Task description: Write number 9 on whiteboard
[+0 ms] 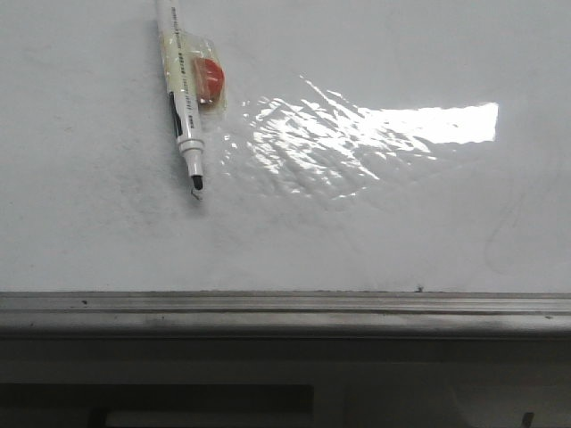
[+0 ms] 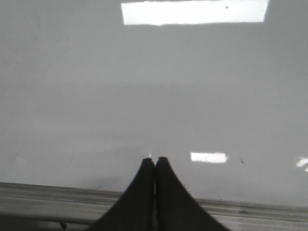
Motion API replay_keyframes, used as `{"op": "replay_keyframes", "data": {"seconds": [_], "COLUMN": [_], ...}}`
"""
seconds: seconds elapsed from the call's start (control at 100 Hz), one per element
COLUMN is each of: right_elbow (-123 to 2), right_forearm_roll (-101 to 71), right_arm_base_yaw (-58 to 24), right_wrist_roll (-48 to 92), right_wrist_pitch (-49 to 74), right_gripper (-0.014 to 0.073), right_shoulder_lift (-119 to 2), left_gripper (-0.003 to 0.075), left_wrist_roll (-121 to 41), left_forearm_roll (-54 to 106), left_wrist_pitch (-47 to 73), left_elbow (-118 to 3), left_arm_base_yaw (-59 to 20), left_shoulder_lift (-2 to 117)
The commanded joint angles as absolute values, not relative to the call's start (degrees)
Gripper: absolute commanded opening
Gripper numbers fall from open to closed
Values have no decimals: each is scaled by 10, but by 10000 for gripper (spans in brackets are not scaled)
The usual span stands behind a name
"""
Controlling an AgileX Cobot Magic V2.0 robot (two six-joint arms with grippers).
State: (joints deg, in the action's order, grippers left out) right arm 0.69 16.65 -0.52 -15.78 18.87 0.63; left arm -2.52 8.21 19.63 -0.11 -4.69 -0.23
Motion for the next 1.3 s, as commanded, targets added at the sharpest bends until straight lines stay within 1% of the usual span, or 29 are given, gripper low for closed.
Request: {"op": "replay_keyframes", "data": {"seconds": [0.0, 0.83, 0.96, 1.05, 1.1, 1.15, 1.23, 1.29], "right_elbow": [22, 22, 22, 22, 22, 22, 22, 22], "right_forearm_roll": [174, 174, 175, 177, 177, 177, 156, 120], "right_arm_base_yaw": [-4, -4, -4, -4, -4, -4, -4, -4], "right_wrist_roll": [-155, -155, -155, -155, -155, -155, -177, -191], "right_wrist_pitch": [177, 178, 178, 155, 129, 96, 24, -38], "right_gripper": [-62, -62, -62, -62, -62, -62, -62, -62], "right_shoulder_lift": [15, 15, 15, 15, 15, 15, 15, 15], "left_gripper": [-20, -20, -20, -20, -20, -20, -20, -20], "left_wrist_roll": [-21, -21, -21, -21, -21, -18, -15, -15], "left_forearm_roll": [88, 88, 80, 82, 110, 190, 402, 502], "left_wrist_pitch": [175, 175, 161, 142, 136, 127, 124, 123], "left_elbow": [11, 11, 11, 11, 11, 11, 11, 11], "left_arm_base_yaw": [-47, -47, -47, -47, -47, -47, -47, -47], "left_shoulder_lift": [-18, -18, -18, -18, -18, -18, -18, -18]}}
